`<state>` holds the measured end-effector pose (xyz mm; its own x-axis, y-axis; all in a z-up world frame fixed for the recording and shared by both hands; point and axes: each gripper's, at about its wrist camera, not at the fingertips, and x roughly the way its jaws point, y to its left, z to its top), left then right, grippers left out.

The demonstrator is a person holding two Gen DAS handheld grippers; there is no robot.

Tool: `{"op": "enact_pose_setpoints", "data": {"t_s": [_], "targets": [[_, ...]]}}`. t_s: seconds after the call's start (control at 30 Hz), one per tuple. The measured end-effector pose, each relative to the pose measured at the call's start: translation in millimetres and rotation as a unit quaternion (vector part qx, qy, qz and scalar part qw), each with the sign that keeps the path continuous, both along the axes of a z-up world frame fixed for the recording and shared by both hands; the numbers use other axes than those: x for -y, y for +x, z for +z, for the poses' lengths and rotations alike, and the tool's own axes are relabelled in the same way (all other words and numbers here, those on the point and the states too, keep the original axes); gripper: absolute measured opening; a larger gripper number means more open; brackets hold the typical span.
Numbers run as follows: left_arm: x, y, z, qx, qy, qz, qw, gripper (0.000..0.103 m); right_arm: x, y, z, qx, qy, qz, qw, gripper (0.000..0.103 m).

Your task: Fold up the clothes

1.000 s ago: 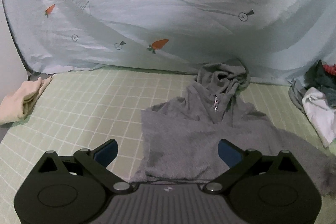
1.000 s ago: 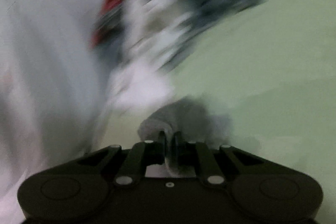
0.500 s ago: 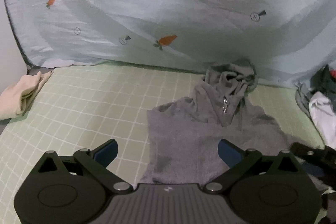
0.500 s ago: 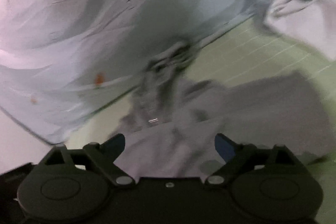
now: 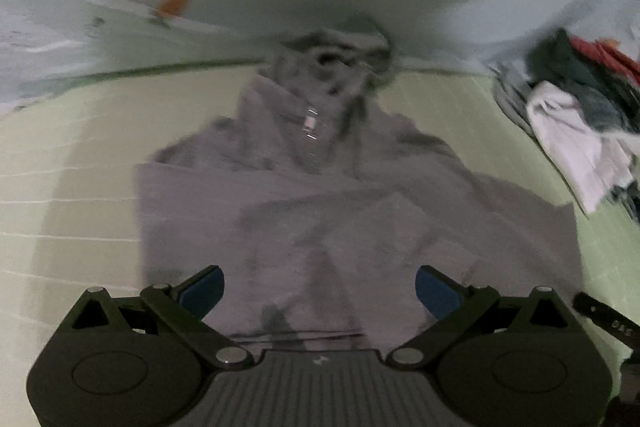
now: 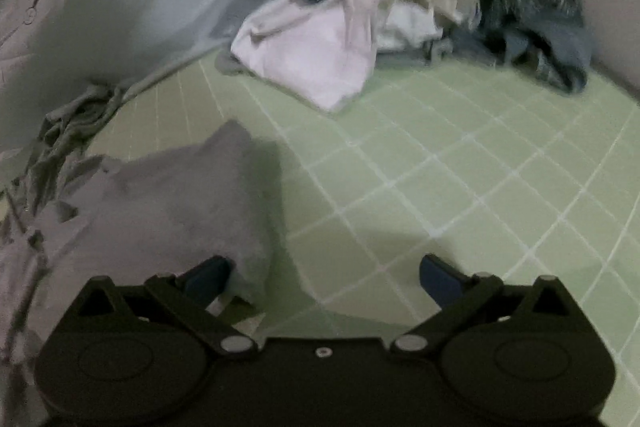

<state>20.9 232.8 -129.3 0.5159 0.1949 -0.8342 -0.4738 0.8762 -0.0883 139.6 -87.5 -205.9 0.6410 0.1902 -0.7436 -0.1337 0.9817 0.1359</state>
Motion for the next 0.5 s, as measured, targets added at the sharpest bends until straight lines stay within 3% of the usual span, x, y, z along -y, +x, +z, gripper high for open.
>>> {"op": "enact_pose_setpoints", "data": {"t_s": [0.23,0.4,0.43,0.47,0.5], "targets": [[6.1,21.9,-23.5,-0.012,-0.039,-0.043,0.9982,0.096,-6.1,-1.2,-2.3,0.019,-0.034,0.01,0.999,0.103],[10.3,34.6,-33.0,-0.021,-0.041,-0.064,0.9969,0.065,-8.0,-0.7,-4.1,0.019,-0.037,0.011,0.999,0.103],[11.1,37.1,-34.8,-0.023,-0.041,-0.068,0.9966,0.053,-8.5,0.0,-3.8,0.017,-0.038,0.009,0.999,0.103],[11.8,39.2,-35.4,-0.025,-0.034,-0.068,0.9968,0.034,-8.8,0.9,-3.5,0.014,-0.038,0.007,0.999,0.103],[12.2,40.6,-34.8,-0.027,-0.022,-0.069,0.997,0.026,-8.7,2.1,-2.7,0.01,-0.037,0.005,0.999,0.103]]}}
